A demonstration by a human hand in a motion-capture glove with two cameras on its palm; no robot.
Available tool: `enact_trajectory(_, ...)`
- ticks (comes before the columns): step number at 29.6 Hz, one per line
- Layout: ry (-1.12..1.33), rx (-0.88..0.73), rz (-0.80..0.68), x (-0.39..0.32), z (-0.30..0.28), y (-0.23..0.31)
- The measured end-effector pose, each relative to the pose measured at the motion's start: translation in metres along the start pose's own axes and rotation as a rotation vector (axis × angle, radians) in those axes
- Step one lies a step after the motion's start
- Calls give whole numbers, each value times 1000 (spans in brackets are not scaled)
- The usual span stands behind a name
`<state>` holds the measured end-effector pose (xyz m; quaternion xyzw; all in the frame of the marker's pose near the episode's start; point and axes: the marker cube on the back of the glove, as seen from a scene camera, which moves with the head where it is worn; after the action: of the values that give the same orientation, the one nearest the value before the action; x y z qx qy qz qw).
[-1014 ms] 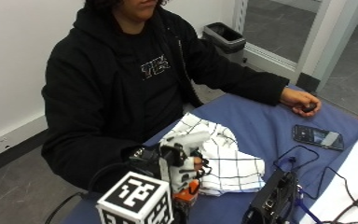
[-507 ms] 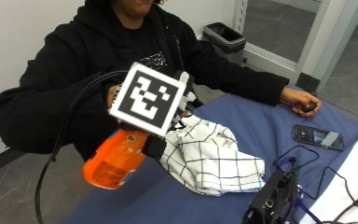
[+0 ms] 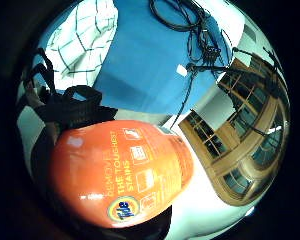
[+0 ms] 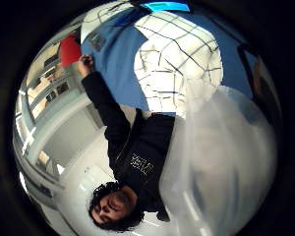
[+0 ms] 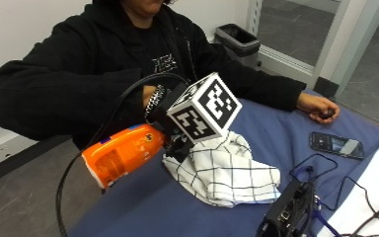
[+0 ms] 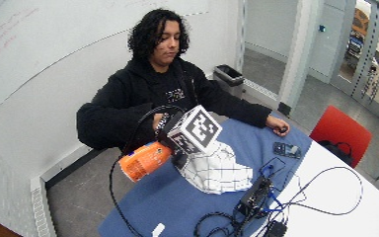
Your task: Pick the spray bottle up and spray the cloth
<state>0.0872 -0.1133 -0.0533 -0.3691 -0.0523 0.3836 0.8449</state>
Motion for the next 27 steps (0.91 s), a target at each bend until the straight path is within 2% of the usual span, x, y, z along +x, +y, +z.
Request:
enact_trajectory(7,83,-45,95,-22,9,-40)
enact_trajectory(17,199,-213,129,-12,60,-60)
enact_trajectory(23,231,-257,140,-13,77,-70)
enact_trajectory(27,202,-243,117,-19,67,-67)
